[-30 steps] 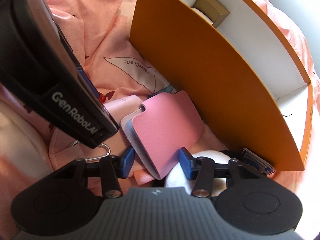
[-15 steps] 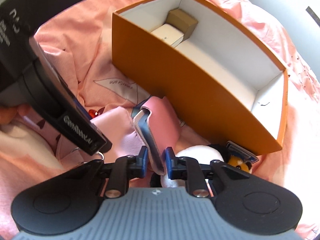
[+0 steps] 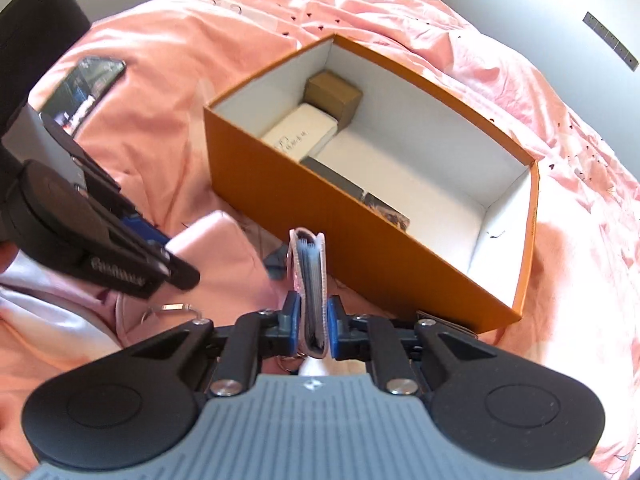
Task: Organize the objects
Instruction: 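Grasp the light pink pouch with the left gripper while the right gripper grasps the pink card holder, then lift both items over the orange box while the right gripper releases the pink card holder inside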
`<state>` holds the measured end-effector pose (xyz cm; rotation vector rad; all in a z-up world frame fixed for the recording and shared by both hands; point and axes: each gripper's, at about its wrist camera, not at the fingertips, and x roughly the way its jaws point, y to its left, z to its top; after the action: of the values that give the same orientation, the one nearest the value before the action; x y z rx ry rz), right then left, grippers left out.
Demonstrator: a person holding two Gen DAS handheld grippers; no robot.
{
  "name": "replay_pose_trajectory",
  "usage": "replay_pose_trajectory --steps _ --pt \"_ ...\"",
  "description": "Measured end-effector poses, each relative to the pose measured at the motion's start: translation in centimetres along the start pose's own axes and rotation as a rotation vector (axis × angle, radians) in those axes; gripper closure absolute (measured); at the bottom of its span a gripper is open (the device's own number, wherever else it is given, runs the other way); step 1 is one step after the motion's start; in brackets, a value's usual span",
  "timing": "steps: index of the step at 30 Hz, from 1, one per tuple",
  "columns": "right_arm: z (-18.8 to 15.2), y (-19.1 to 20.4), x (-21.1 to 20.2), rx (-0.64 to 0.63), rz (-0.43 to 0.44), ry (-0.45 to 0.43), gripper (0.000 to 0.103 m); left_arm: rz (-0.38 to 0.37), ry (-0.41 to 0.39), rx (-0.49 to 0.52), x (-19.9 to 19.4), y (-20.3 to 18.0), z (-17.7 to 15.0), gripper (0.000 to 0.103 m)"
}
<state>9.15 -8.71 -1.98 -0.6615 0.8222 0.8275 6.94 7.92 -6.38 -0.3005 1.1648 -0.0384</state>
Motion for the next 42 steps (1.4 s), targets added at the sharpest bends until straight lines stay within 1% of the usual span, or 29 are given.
replay_pose_trajectory --steps 3,6,8,10,12,14,18,20,21,23,26,28,29,30,31,32,33,35,37,42 --pt "0.4 -0.3 -1.3 0.025 0.065 -0.012 0.089 0.053 -0.034 0.000 -1.7 0.8 0.2 0.074" --pt "0.9 -0.5 -2.3 0.044 0.124 -0.024 0.090 0.071 -0.051 -0.024 -1.4 0.8 1.1 0.074" --pt "1.2 -0.9 -2.1 0.065 0.143 -0.023 0.090 0.082 -0.055 -0.030 -1.0 1.0 1.2 0.074" --pt "1.4 -1.2 -1.0 0.083 0.130 -0.007 0.090 0.087 -0.049 -0.036 -0.4 1.3 1.1 0.075" --pt "1.3 -1.4 0.7 0.113 0.093 0.020 0.089 0.087 -0.046 -0.040 0.0 1.4 1.1 0.075" --pt "1.0 -2.0 1.7 0.154 0.079 0.027 0.089 0.084 -0.045 -0.045 0.2 1.4 1.1 0.075" --pt "0.7 -2.9 2.8 0.211 0.027 0.007 0.087 0.076 -0.043 -0.043 0.6 1.2 0.9 0.075" --pt "0.6 -3.3 3.1 0.238 0.012 0.013 0.078 0.078 -0.038 -0.042 0.8 1.2 0.9 0.075" --pt "0.5 -3.5 3.1 0.249 0.014 0.020 0.075 0.079 -0.035 -0.042 0.9 1.2 0.8 0.075" --pt "0.1 -3.8 3.1 0.274 0.030 0.023 0.067 0.078 -0.029 -0.044 0.9 1.5 0.6 0.075" --pt "-0.6 -4.2 3.1 0.331 0.066 0.023 0.062 0.075 -0.024 -0.050 0.9 1.6 0.7 0.075" --pt "-1.1 -4.6 3.2 0.386 0.089 0.023 0.061 0.076 -0.024 -0.047 0.9 1.5 0.7 0.075" --pt "-1.4 -4.8 3.4 0.422 0.115 0.030 0.062 0.076 -0.025 -0.046 0.9 1.4 0.7 0.075" --pt "-1.8 -5.0 3.8 0.474 0.160 0.044 0.063 0.076 -0.025 -0.044 0.9 1.4 0.7 0.075" --pt "-2.2 -5.1 4.2 0.514 0.200 0.059 0.073 0.075 -0.026 -0.043 0.9 1.4 0.7 0.075" --pt "-2.5 -4.9 4.5 0.543 0.233 0.076 0.080 0.073 -0.025 -0.043 0.9 1.4 0.6 0.075" --pt "-2.7 -4.6 4.4 0.547 0.237 0.073 0.080 0.070 -0.024 -0.045 0.9 1.5 0.6 0.075" --pt "-2.6 -4.1 4.2 0.538 0.205 0.063 0.080 0.066 -0.020 -0.047 1.0 1.6 0.5 0.075" --pt "-2.8 -4.2 3.9 0.552 0.195 0.065 0.080 0.068 -0.013 -0.045 1.0 1.6 0.5 0.075" --pt "-3.9 -3.7 3.4 0.563 0.181 0.084 0.073 0.074 -0.009 -0.047 1.0 1.5 0.4 0.074"
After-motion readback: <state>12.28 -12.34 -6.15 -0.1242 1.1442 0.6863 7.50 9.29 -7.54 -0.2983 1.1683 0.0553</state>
